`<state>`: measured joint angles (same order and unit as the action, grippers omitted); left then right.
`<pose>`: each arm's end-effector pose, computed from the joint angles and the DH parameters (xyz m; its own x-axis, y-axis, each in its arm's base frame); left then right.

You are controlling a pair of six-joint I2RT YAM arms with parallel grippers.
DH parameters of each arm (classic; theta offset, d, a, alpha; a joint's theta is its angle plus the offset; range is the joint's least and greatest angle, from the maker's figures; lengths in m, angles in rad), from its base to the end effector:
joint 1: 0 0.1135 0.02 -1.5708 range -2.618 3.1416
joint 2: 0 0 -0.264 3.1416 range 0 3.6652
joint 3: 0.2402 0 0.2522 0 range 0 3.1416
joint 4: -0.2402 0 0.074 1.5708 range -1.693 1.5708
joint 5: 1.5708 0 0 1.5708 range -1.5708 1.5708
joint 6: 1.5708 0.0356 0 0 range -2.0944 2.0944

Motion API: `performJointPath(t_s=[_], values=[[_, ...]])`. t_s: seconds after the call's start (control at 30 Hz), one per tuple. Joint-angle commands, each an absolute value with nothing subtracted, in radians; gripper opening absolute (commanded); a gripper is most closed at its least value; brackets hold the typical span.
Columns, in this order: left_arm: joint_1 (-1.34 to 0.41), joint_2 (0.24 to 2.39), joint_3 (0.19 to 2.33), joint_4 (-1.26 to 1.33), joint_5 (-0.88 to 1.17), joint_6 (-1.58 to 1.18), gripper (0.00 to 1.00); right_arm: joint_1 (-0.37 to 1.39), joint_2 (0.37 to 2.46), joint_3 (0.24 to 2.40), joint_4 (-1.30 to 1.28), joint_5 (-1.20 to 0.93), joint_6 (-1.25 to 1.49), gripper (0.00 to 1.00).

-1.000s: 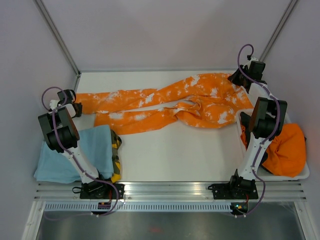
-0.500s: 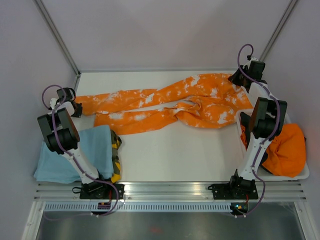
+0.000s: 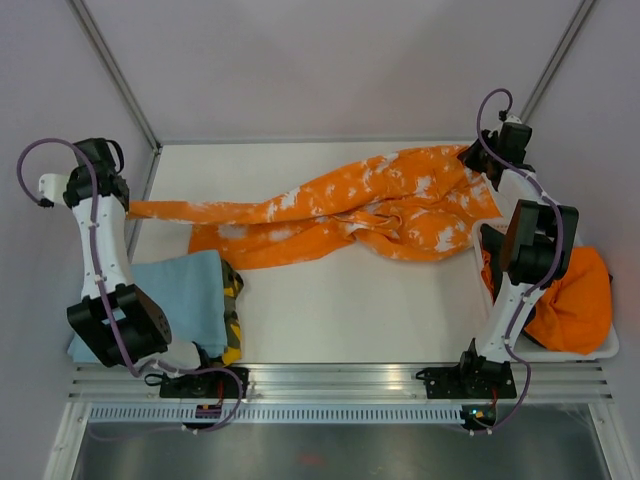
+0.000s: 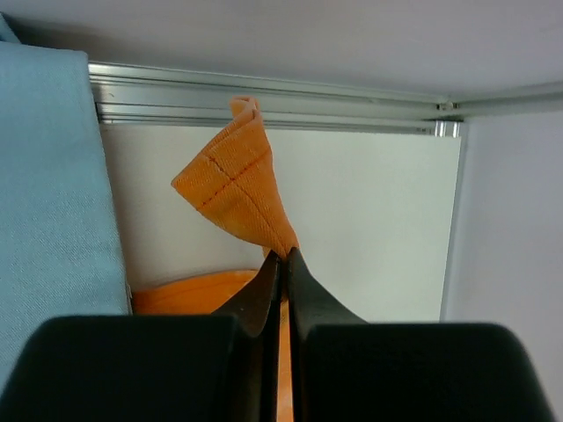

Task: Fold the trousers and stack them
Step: Flatten the trousers out

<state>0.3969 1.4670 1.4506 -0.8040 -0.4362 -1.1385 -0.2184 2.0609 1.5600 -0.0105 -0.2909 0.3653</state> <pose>0.2810 0.1341 0.3543 0.2768 -0.7763 -0.5663 -0.8706 0.0468 -0.4897 0.4730 -0.0945 0.2285 -0.4593 0.4525 -0.7644 0.1365 0.8863 0.4426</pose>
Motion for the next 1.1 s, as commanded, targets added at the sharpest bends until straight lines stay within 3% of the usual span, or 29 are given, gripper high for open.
performJointPath(t_s=[0.0,0.27,0.53,0.77,1.07], values=[[0.393,1.586,1.644,-1.148,-0.609,-1.403,0.02,-0.222,1.997,1.554,0.067,-0.273,0.420,0.00],[0.345,2.164,2.242,-1.534,-0.641,-1.473,0.02,-0.221,2.040,1.575,0.092,-0.250,0.434,0.00],[0.272,2.276,2.258,-1.496,-0.660,-1.633,0.02,-0.221,2.138,1.637,0.130,-0.186,0.433,0.00],[0.249,2.281,2.263,-1.456,-0.662,-1.635,0.02,-0.221,2.183,1.706,0.155,-0.236,0.431,0.00],[0.238,1.970,2.063,-1.537,-0.756,-1.602,0.02,-0.221,2.030,1.536,0.239,-0.233,0.476,0.00]])
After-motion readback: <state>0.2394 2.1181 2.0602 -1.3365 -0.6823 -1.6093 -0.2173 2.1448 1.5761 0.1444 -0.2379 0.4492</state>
